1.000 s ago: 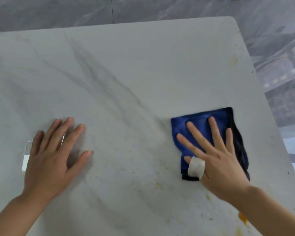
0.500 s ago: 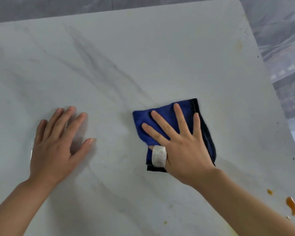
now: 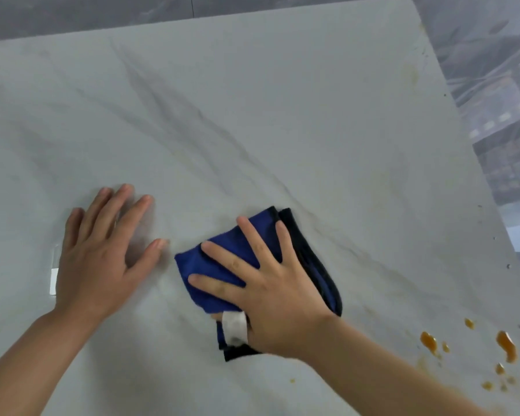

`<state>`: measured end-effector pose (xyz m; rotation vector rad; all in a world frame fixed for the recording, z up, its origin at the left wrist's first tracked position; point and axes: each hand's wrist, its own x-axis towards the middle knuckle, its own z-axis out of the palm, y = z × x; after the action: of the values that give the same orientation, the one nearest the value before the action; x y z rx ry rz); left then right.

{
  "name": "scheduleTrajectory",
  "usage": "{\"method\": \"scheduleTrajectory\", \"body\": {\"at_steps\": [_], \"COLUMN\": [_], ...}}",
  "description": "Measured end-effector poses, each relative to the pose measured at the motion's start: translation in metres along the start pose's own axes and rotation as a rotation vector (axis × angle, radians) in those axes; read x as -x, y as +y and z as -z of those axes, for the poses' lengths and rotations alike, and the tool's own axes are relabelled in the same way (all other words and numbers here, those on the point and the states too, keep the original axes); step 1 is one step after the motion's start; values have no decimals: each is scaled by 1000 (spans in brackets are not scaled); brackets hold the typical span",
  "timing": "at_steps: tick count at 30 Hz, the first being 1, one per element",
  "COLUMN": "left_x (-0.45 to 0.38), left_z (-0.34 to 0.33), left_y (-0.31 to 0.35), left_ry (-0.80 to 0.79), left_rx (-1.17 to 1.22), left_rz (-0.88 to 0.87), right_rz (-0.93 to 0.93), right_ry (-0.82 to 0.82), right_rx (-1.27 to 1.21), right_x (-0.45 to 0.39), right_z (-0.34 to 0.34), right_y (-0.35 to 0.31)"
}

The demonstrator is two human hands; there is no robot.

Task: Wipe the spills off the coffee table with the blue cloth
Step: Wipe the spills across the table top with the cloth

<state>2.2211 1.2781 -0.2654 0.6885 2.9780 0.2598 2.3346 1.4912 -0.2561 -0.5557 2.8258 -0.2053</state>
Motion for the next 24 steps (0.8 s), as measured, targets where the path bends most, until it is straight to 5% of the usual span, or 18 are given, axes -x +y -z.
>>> {"method": "scheduleTrajectory", "body": {"at_steps": [9,18,24], "left_x": [-1,1,0], "left_z": [0,-6,-6], "left_y": [1,-5,-6], "left_ry": [13,1,-3], "left_rx": [27,33,51], "left_rz": [7,20,29], "right_rz": [-483,-224,-549], "right_ry": [95,80,65], "right_rx": [-4,5,-12], "right_x": [80,89,82], "right_z": [-2,-17,-1], "right_y": [44,14,88]}}
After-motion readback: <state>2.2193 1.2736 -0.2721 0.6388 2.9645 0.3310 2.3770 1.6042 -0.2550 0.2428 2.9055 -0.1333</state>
